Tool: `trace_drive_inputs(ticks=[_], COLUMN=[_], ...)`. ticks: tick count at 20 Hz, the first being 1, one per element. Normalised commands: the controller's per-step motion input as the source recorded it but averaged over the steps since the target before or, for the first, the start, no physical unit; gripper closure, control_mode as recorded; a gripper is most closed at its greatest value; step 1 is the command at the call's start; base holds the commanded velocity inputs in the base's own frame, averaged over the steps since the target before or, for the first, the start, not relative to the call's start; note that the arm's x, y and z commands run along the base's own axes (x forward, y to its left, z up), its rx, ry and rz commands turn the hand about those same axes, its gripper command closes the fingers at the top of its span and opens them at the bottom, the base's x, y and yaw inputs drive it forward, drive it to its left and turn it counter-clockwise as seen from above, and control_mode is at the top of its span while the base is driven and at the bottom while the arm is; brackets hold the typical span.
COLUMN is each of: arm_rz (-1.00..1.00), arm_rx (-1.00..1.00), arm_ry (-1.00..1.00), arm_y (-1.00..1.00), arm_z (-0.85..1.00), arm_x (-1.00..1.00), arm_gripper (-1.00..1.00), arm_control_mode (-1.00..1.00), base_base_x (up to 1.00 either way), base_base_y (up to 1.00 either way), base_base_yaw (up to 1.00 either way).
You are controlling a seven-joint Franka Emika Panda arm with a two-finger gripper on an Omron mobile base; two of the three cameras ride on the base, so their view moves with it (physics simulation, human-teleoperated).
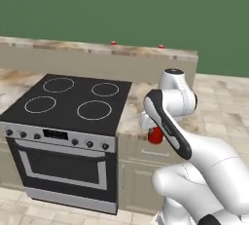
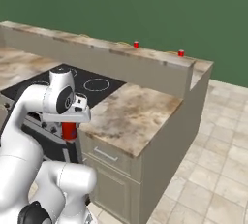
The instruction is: Four empty soda cans are scattered around the kitchen. Gather all the cans and cluster them next to the stove for recycling.
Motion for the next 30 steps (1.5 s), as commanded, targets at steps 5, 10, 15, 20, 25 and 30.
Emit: trace_drive_inputs(ticks=[5,10,15,20,25,30], arm_rz=[0.0,0.0,0.0,0.0,0.0,0.0], arm_rx=[0.0,0.0,0.0,0.0,0.0,0.0], arm_ry=[0.0,0.0,0.0,0.0,0.0,0.0], arm_y=[0.0,0.0,0.0,0.0,0.0,0.0], arm_z=[0.0,0.0,0.0,0.0,0.0,0.0], arm_x=[0.0,0.0,0.0,0.0,0.0,0.0], arm_gripper=[1.0,1.0,1.0,1.0,1.0,1.0], arm_control_mode=[1.0,1.0,1.0,1.0,1.0,1.0], base_base_x=[0.19,0.28,0.17,0.3,0.4,0.06], base_base_y=[0.54,0.48,0.31,0.26,0.17,0.03], base_base_yaw=[-0.3,-0.35,-0.2,-0.06,-0.01,0.0])
